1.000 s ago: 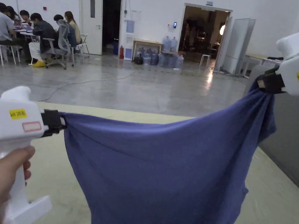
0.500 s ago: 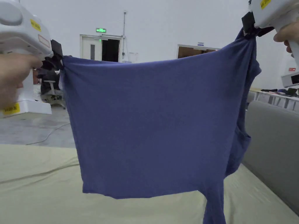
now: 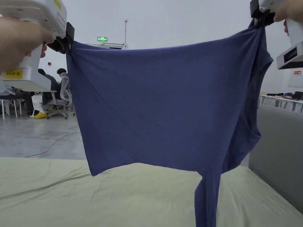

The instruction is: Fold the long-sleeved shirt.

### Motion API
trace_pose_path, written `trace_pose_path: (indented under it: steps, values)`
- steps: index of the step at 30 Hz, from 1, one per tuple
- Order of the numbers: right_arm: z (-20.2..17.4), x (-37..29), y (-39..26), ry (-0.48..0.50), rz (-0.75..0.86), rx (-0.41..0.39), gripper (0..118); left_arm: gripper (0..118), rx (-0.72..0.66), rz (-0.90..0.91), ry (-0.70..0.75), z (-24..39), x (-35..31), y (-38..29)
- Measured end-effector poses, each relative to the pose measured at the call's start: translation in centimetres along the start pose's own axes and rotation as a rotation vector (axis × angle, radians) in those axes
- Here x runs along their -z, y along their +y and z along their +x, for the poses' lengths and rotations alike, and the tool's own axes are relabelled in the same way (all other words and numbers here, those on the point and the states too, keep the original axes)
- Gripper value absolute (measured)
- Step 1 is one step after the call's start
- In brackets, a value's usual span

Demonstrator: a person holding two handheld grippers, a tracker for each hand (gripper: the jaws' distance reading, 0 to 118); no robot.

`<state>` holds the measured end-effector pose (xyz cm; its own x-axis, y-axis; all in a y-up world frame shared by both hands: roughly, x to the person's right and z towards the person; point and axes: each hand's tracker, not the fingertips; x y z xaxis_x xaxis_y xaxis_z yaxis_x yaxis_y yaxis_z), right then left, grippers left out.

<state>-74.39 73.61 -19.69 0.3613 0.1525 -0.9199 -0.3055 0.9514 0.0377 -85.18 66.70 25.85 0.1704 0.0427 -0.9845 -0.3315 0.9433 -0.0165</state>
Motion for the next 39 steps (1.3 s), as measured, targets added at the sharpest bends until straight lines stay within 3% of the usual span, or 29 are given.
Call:
trace_pose_path:
  steps: [2,8,12,21,27,32,35,39]
  values:
    - [-0.2,2.6,-2.0,-0.014,-0.060,-0.022,0,0,0.004,-0.007,-0.005,0.2,1.1,-1.0]
    - [0.1,9.4,-12.0,0.068,-0.192,-0.017,0,0,0.004,-0.105,-0.040,0.2,5.7,-7.6]
    - [-0.6,12.9,-21.2,0.137,-0.297,-0.119,0,0,0.052,-0.220,-0.060,0.4,9.2,-15.2]
    - [-0.4,13.1,-40.6,0.218,-0.529,-0.125,0,0,-0.004,-0.485,-0.116,-1.9,11.9,-33.2]
    - [1.5,4.6,-47.3,0.311,-0.528,-0.128,0,0,0.046,-0.511,-0.187,-4.0,4.7,-39.8]
    - [2.1,-3.7,-52.5,0.361,-0.551,-0.179,0,0,0.038,-0.569,-0.227,-6.0,-2.8,-45.2]
    - [2.4,-7.4,-56.4,0.356,-0.587,-0.173,0,0,0.079,-0.623,-0.253,-6.8,-6.5,-48.4]
    - [2.8,-11.1,-61.7,0.356,-0.665,-0.161,0,0,0.027,-0.655,-0.260,-7.9,-10.4,-52.8]
